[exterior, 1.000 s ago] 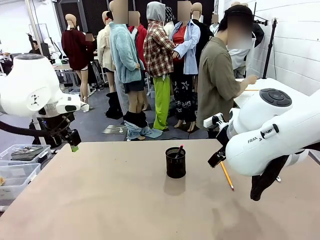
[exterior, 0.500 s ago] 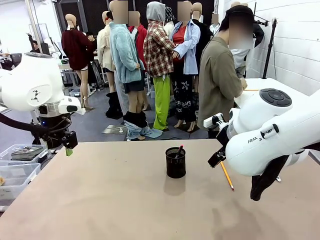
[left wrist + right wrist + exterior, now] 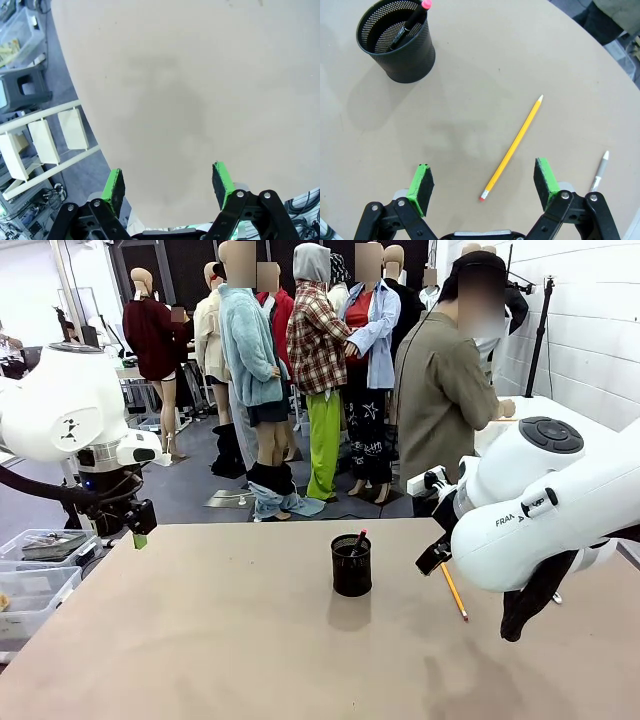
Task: Place the pens into the pen holder.
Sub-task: Pick up a writing instrument from the table and place it into the Pen holder.
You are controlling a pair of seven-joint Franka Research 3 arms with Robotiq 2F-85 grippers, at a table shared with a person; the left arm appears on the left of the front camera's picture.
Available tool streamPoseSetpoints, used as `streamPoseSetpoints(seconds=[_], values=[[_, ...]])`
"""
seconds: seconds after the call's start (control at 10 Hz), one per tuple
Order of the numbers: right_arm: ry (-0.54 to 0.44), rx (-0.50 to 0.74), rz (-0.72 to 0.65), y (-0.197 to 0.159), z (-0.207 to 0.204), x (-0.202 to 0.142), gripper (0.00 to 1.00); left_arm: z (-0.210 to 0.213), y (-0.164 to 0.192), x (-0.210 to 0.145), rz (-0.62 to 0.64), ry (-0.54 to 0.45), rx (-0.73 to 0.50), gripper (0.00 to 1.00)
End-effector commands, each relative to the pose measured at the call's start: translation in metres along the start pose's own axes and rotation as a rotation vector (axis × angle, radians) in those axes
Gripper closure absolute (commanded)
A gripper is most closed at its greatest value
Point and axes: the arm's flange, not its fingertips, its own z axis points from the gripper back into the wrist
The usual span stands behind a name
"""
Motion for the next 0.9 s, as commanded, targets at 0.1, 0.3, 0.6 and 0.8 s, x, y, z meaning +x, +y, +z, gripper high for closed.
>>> streamPoseSetpoints(seconds=[0.1,0.3,0.6,0.8], values=[[0.001,0.001,0.001,0.0006,-0.0003,-0.0004,0.0,0.0006,0.0033,0.0002,-0.011,-0.016,0.014,0.08],[0.001,0.001,0.001,0.0006,-0.0003,-0.0004,0.0,0.0006,0.0033,0.0002,-0.011,-0.016,0.014,0.08],[0.001,0.001,0.001,0.0006,-0.0003,-0.0004,0.0,0.0006,0.0033,0.0002,-0.011,-0.016,0.014,0.08],[0.001,0.001,0.001,0.0006,-0.0003,-0.0004,0.0,0.0006,0.0033,0.0002,-0.011,-0.016,0.014,0.08]])
